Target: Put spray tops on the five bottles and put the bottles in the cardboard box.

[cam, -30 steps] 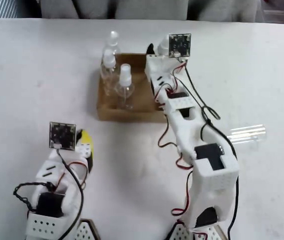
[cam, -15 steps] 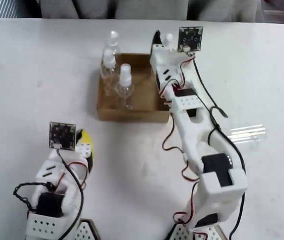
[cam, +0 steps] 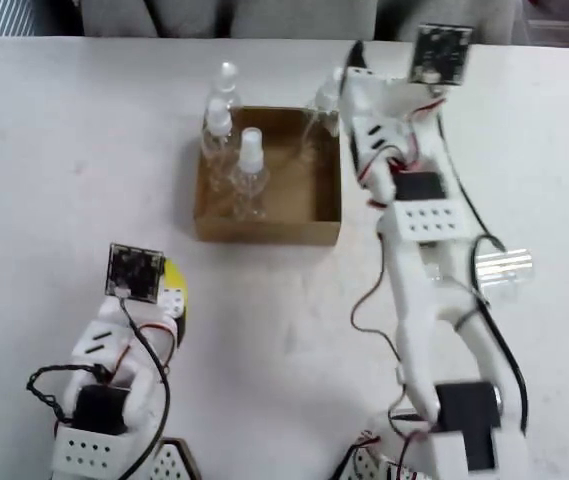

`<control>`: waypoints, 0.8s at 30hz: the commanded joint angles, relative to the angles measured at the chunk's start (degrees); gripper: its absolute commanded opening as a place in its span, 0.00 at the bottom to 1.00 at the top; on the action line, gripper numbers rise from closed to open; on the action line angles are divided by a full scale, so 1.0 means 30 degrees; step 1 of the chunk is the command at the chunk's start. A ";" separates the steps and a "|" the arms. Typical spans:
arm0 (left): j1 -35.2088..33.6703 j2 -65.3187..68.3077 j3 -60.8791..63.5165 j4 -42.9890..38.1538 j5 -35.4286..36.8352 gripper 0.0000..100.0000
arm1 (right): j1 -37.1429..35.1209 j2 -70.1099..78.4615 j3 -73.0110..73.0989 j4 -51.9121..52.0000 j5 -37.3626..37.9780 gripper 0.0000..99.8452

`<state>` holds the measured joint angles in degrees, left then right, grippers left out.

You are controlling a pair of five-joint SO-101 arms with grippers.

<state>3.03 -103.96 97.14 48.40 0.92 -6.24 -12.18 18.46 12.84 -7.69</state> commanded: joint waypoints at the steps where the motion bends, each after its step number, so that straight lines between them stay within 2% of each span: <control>1: -0.0132 -0.0220 -0.0059 -0.0410 -0.0205 0.03 | 0.1040 -0.3179 -0.0293 0.3941 -0.0029 0.38; 5: -0.0132 -0.0220 -0.0059 -0.0322 -0.0205 0.03 | 0.2300 -0.5465 -0.0293 0.7839 -0.0029 0.29; 9: -0.0161 -0.0220 -0.0059 -0.0293 -0.0205 0.02 | 0.3883 -0.6813 -0.0234 1.0945 -0.0029 0.12; 12: -0.0161 -0.0220 -0.0059 -0.0293 -0.0205 0.02 | 0.5055 -0.7429 0.0586 1.2059 0.0586 0.02; 18: -0.0161 -0.0220 -0.0059 0.0176 -0.0205 0.02 | 0.5729 -0.8806 0.4923 1.2791 0.5626 0.04; 24: -0.0161 -0.0220 -0.0059 0.0264 -0.0205 0.02 | 0.5143 -1.0799 0.9612 1.2674 0.7414 0.05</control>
<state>3.03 -103.96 97.14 49.10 0.92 10.02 -41.19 44.22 50.99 12.26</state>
